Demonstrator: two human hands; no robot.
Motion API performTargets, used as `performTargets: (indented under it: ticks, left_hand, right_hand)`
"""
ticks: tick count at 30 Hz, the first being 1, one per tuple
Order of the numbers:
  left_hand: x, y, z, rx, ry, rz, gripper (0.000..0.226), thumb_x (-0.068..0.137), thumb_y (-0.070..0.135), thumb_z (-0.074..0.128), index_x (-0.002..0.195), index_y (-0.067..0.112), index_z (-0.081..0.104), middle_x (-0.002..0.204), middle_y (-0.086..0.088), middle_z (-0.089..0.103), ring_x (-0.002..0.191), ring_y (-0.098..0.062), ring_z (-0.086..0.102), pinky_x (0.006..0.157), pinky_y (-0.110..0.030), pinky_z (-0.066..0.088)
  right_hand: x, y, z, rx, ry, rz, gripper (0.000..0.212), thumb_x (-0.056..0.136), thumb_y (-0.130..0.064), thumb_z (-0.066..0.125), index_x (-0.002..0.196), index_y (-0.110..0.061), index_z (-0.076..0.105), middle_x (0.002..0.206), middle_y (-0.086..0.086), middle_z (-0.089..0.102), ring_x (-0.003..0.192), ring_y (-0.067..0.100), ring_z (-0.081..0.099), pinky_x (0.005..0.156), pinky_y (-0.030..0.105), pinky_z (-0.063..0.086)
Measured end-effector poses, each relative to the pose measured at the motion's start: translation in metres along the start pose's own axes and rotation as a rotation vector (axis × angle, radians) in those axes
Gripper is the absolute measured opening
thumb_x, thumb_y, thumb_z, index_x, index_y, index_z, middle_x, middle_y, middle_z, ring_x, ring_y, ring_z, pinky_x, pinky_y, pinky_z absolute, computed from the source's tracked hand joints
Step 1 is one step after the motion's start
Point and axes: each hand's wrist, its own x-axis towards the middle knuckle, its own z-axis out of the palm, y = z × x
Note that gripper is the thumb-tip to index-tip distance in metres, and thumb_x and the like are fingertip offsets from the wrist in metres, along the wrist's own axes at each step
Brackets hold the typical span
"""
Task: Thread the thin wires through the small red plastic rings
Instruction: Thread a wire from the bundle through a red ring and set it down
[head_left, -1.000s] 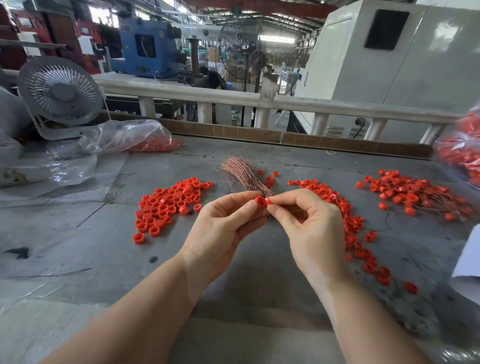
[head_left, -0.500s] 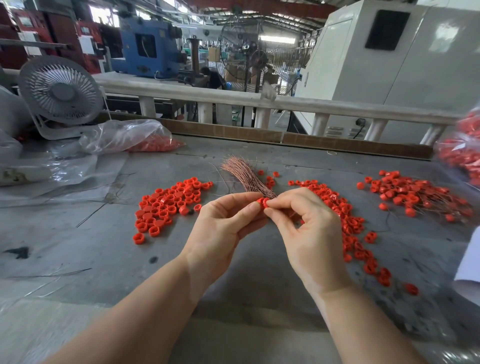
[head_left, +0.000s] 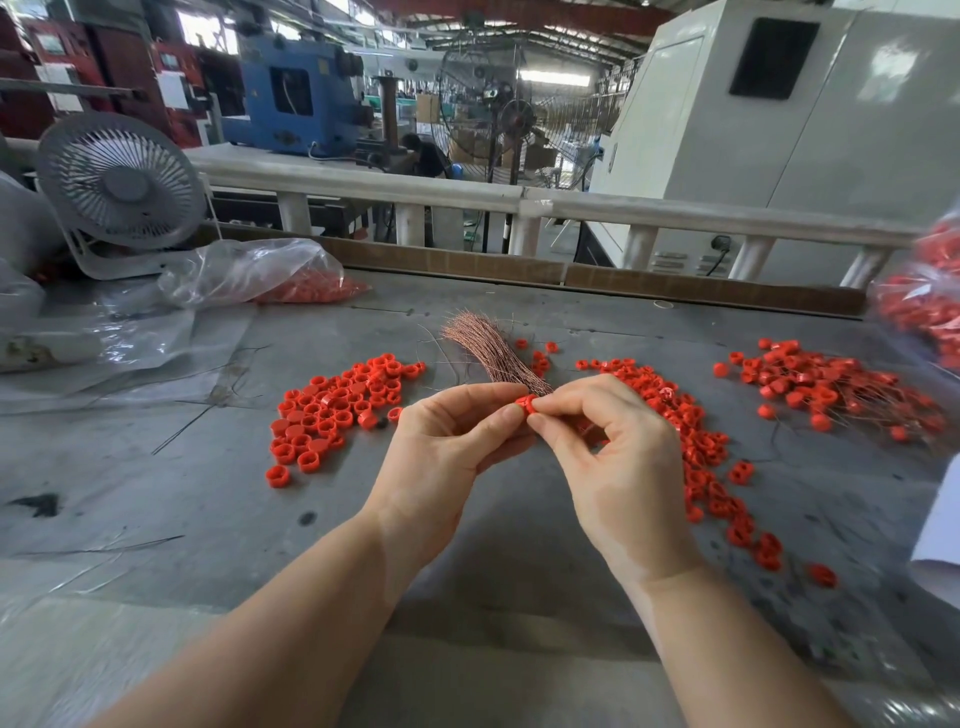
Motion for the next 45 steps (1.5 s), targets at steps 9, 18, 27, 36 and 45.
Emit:
performTargets:
  ticks: [9, 18, 27, 36, 45]
  left_hand:
    - [0.0003, -0.0012, 0.0003, 0.052, 0.021, 0.039, 0.018, 0.067, 0.011, 0.065, 0.078, 0.018, 0.077, 0.081, -0.006, 0.074, 0.078, -0.015, 0.07, 0.068, -0.02, 0.054]
    - [-0.0008, 0.0005, 0.0018, 0.086, 0.049, 0.06, 0.015, 0.073, 0.003, 0.064, 0.084, 0.01, 0.072, 0.082, -0.008, 0.074, 0.077, -0.017, 0.07, 0.07, -0.022, 0.056]
    - [-0.0025, 0.0018, 0.003, 0.159, 0.065, 0.099, 0.017, 0.08, -0.005, 0.061, 0.086, 0.007, 0.07, 0.079, -0.006, 0.073, 0.075, -0.014, 0.07, 0.068, -0.019, 0.054]
    - [0.0, -0.0012, 0.0002, 0.102, 0.058, 0.048, 0.016, 0.076, 0.004, 0.063, 0.081, 0.014, 0.074, 0.081, -0.007, 0.074, 0.076, -0.014, 0.07, 0.068, -0.02, 0.054]
    - [0.0008, -0.0004, 0.0002, -0.025, 0.021, -0.034, 0.015, 0.067, 0.011, 0.064, 0.076, 0.013, 0.076, 0.08, -0.007, 0.073, 0.073, -0.013, 0.069, 0.065, -0.02, 0.054]
  right_hand:
    - [0.0001, -0.0002, 0.0003, 0.03, -0.001, 0.069, 0.006, 0.076, -0.007, 0.071, 0.078, -0.012, 0.071, 0.077, -0.006, 0.063, 0.074, 0.005, 0.059, 0.068, 0.018, 0.048]
    - [0.0001, -0.0018, 0.0001, 0.03, -0.019, 0.079, 0.008, 0.077, -0.003, 0.069, 0.081, -0.01, 0.071, 0.079, -0.006, 0.063, 0.078, 0.005, 0.06, 0.071, 0.016, 0.048]
    - [-0.001, -0.0036, -0.0001, -0.042, -0.016, 0.024, 0.004, 0.078, -0.007, 0.067, 0.08, -0.008, 0.07, 0.077, -0.003, 0.063, 0.073, 0.008, 0.057, 0.068, 0.021, 0.048]
    - [-0.001, -0.0016, 0.0013, -0.027, -0.044, -0.001, 0.007, 0.08, -0.008, 0.064, 0.083, -0.008, 0.07, 0.08, -0.004, 0.06, 0.075, 0.005, 0.056, 0.069, 0.019, 0.047]
    - [0.0011, -0.0015, 0.0009, 0.101, -0.025, 0.092, 0.007, 0.078, -0.008, 0.065, 0.081, -0.011, 0.071, 0.083, -0.008, 0.066, 0.081, 0.002, 0.062, 0.075, 0.018, 0.049]
